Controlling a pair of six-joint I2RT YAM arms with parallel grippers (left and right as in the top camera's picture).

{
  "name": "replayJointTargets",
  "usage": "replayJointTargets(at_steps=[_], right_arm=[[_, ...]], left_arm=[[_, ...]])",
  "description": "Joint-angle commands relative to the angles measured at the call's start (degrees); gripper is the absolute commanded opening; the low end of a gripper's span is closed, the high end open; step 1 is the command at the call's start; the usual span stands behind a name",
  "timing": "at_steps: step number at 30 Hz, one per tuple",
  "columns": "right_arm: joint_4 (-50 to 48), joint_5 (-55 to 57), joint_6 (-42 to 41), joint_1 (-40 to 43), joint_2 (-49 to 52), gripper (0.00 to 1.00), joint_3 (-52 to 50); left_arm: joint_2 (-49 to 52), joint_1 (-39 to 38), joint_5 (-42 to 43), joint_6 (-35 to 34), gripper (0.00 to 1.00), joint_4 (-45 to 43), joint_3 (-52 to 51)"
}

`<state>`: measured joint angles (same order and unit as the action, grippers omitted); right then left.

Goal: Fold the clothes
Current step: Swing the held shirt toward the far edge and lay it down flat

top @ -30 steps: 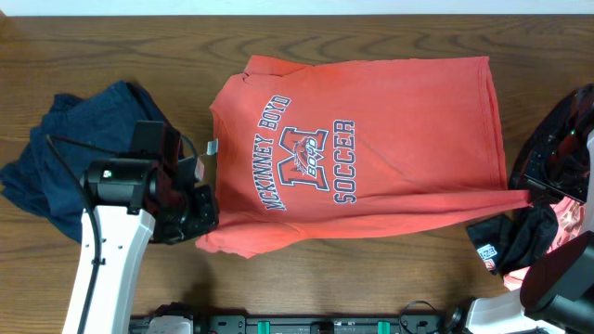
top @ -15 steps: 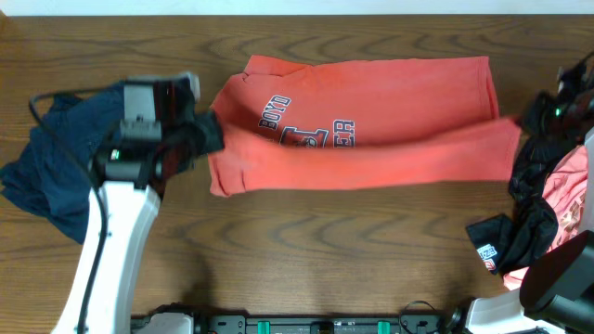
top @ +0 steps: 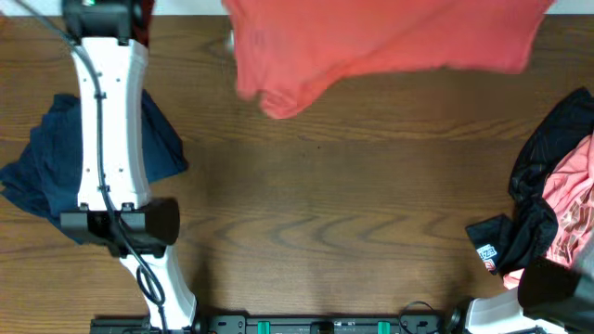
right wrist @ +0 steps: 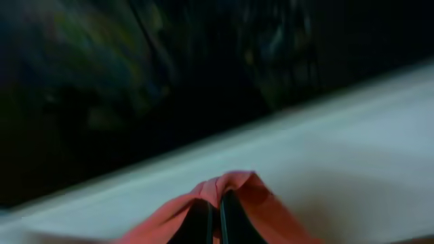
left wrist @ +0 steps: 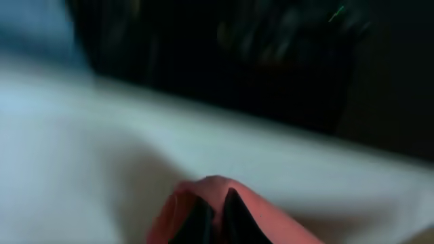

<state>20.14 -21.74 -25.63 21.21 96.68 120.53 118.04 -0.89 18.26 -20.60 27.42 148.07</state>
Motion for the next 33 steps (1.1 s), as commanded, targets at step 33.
replayJointTargets(at_steps=[33], right_arm=[[64.5,28.1,16.6,0.7,4.6,0.01,-29.5]], left_arm=[[-8.6,-2.7,-2.0,18.4,0.06,68.2,-45.9]])
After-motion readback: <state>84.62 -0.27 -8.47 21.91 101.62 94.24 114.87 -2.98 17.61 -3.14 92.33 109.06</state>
